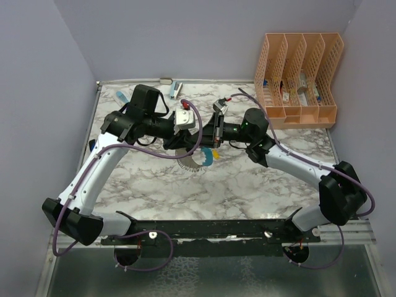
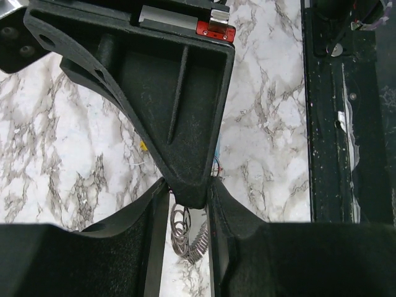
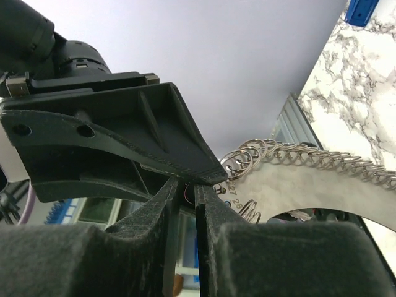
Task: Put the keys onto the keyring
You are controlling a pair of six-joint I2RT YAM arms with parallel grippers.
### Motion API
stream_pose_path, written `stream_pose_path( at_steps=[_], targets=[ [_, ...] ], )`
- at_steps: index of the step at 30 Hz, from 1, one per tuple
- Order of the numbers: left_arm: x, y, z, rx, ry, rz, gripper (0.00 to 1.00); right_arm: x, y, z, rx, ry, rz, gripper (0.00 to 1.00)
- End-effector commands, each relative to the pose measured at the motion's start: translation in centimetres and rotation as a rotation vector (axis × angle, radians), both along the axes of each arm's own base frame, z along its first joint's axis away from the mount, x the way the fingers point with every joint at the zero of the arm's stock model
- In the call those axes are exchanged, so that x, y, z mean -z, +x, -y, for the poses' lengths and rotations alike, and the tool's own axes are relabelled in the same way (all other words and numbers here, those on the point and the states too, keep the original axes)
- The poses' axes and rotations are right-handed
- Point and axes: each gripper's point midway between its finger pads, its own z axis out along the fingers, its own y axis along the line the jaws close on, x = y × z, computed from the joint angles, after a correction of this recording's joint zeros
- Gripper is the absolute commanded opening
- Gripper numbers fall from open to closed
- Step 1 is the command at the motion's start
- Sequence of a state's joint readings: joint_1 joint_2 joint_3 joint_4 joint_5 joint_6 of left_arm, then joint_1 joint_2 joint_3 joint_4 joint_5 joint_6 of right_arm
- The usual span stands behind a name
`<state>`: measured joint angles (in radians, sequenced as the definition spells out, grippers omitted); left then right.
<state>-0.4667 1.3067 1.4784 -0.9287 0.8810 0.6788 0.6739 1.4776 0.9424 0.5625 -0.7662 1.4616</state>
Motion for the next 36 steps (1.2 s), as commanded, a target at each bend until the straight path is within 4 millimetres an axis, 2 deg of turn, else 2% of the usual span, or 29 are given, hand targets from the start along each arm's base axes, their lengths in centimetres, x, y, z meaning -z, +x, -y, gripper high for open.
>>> stream_pose_path(
  at_steps=[1,3,12,16,24,28,31,36],
  targets=[
    [-1.9,-2.8,1.5,0.124,-0.093,-0.076,0.17,-3.3,-1.6,-0.3,-0.061,0.023,0.235,0.15],
    [-2.0,-3.1,1.6,0.132,-0.098,-0.099,0.17,-3.4,-1.4,-0.2,-0.039,0.003,0.273,0.15],
    [-2.3,-3.4,2.0,0.133,-0.121,-0.168,0.17,-4.5,-1.0,0.6,0.042,-0.006,0.355,0.01],
    [-2.4,-3.2,2.1,0.126,-0.123,-0.177,0.17,-4.7,-1.0,0.8,0.065,0.003,0.366,0.01],
    [-3.0,-1.8,1.6,0.04,-0.113,-0.064,0.47,-5.0,-0.2,1.6,0.163,0.017,0.313,0.01],
    [-5.0,-0.2,1.0,-0.041,-0.125,0.083,0.55,-5.2,0.5,2.1,0.233,0.034,0.248,0.01],
    [-6.2,0.2,0.5,-0.07,-0.115,0.132,0.56,-5.2,1.2,2.8,0.299,0.046,0.203,0.01],
    [-6.4,0.4,0.2,-0.09,-0.106,0.153,0.56,-4.7,1.7,3.5,0.361,0.059,0.132,0.01]
  ],
)
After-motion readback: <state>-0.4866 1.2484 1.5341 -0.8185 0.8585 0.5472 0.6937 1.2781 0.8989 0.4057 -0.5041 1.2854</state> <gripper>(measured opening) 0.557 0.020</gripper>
